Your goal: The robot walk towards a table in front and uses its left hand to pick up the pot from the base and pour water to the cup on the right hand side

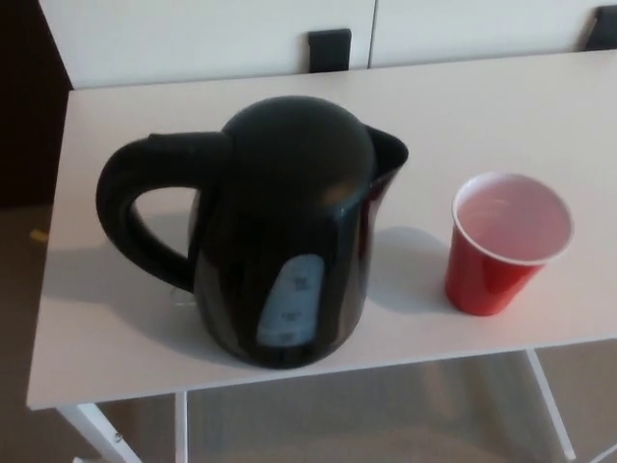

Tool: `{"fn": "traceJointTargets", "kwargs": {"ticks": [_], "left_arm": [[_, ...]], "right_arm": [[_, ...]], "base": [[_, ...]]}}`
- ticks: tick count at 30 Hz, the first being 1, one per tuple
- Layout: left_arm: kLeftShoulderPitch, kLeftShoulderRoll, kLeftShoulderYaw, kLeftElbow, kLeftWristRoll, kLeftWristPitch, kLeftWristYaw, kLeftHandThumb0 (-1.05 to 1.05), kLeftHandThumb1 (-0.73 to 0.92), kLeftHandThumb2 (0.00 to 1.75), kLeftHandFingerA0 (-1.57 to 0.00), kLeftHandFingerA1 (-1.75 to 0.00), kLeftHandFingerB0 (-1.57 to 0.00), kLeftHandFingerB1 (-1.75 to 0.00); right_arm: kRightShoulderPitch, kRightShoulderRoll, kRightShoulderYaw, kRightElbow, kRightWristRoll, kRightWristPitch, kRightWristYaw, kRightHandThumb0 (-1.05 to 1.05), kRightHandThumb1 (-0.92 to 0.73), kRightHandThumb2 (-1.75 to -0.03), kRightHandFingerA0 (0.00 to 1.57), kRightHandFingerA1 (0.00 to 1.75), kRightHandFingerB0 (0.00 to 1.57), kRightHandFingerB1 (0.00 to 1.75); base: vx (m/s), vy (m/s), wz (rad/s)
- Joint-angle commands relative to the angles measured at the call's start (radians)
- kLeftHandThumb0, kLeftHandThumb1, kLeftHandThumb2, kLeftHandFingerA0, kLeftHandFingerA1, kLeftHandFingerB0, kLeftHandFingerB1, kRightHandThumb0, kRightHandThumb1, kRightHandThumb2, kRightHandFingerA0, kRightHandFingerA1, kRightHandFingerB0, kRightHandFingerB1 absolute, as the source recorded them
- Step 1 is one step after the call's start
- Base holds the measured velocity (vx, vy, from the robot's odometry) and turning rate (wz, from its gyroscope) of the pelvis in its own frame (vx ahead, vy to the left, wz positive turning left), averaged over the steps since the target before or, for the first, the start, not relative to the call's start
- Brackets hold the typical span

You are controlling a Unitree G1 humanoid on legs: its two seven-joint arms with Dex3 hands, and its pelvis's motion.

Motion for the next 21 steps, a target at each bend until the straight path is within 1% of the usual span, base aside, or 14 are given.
{"fn": "traceJointTargets", "kwargs": {"ticks": [1,2,3,4,5,8,11,12,15,16,17,21], "left_arm": [[-0.003,0.005,0.004,-0.001,0.000,0.008,0.006,-0.34,0.54,0.55,-0.60,-0.50,-0.53,-0.38],[-0.003,0.005,0.004,-0.001,0.000,0.008,0.006,-0.34,0.54,0.55,-0.60,-0.50,-0.53,-0.38],[0.001,0.006,0.001,-0.003,0.003,0.000,-0.002,-0.43,0.46,0.73,-0.57,-0.59,-0.46,-0.48],[0.006,0.008,-0.004,-0.006,0.008,-0.012,-0.014,-0.43,0.46,0.73,-0.57,-0.59,-0.46,-0.48],[0.001,0.007,0.000,0.000,0.006,-0.003,-0.001,-0.41,0.44,0.69,-0.56,-0.56,-0.48,-0.47],[-0.004,0.007,0.003,0.003,0.001,0.011,0.003,-0.40,0.44,0.68,-0.54,-0.56,-0.46,-0.46],[-0.004,0.007,0.003,0.001,0.000,0.010,-0.002,-0.40,0.44,0.68,-0.54,-0.56,-0.46,-0.46],[0.000,0.007,0.001,-0.001,0.002,0.007,-0.001,-0.41,0.45,0.71,-0.56,-0.57,-0.44,-0.47],[0.005,0.006,-0.002,-0.004,0.006,0.002,-0.001,-0.41,0.45,0.71,-0.56,-0.57,-0.44,-0.47],[0.003,0.004,0.000,0.003,0.006,0.000,0.009,-0.34,0.52,0.55,-0.61,-0.49,-0.53,-0.38],[0.001,0.003,0.002,0.006,0.004,-0.002,0.011,-0.41,0.44,0.69,-0.55,-0.56,-0.48,-0.47],[-0.001,0.002,0.005,0.008,0.001,-0.003,0.009,-0.41,0.44,0.69,-0.55,-0.56,-0.48,-0.47]], "right_arm": [[0.001,-0.018,0.000,-0.005,-0.003,-0.006,-0.007,-0.36,-0.75,-0.67,0.10,0.51,0.07,0.24],[0.001,-0.018,0.001,-0.005,-0.003,-0.006,-0.007,-0.36,-0.75,-0.67,0.10,0.51,0.07,0.24],[-0.002,-0.020,-0.003,0.000,0.000,-0.003,-0.004,-0.36,-0.74,-0.68,0.09,0.54,0.07,0.26],[-0.008,-0.022,-0.008,0.008,0.005,0.001,0.002,-0.36,-0.74,-0.68,0.09,0.54,0.07,0.26],[-0.004,-0.022,-0.005,0.006,0.002,-0.004,0.004,-0.35,-0.75,-0.70,0.09,0.52,0.06,0.26],[-0.004,-0.020,0.001,0.002,-0.004,-0.004,-0.010,-0.35,-0.76,-0.64,0.11,0.50,0.09,0.28],[-0.004,-0.018,0.000,0.001,-0.002,-0.001,-0.014,-0.35,-0.76,-0.64,0.11,0.50,0.09,0.28],[-0.004,-0.021,0.002,0.003,-0.005,-0.001,-0.010,-0.36,-0.73,-0.69,0.09,0.53,0.07,0.26],[-0.004,-0.025,0.007,0.007,-0.008,0.001,-0.004,-0.36,-0.73,-0.69,0.09,0.53,0.07,0.26],[-0.001,-0.025,0.017,0.007,-0.020,-0.004,-0.021,-0.33,-0.83,-0.67,0.13,0.48,0.09,0.27],[-0.003,-0.026,0.021,0.007,-0.025,-0.005,-0.028,-0.33,-0.81,-0.69,0.11,0.51,0.08,0.27],[-0.006,-0.028,0.022,0.008,-0.023,-0.004,-0.028,-0.33,-0.81,-0.69,0.11,0.51,0.08,0.27]], "base": [[0.07,-0.055,0.08],[0.02,-0.074,0.10],[0.01,-0.087,0.08],[-0.06,-0.093,0.08],[-0.04,-0.101,0.02],[-0.02,-0.097,0.02],[0.00,0.000,0.00],[0.00,0.000,0.00],[0.00,0.000,0.00],[0.00,0.000,0.00],[0.00,0.000,0.00],[0.00,0.000,0.00]]}}
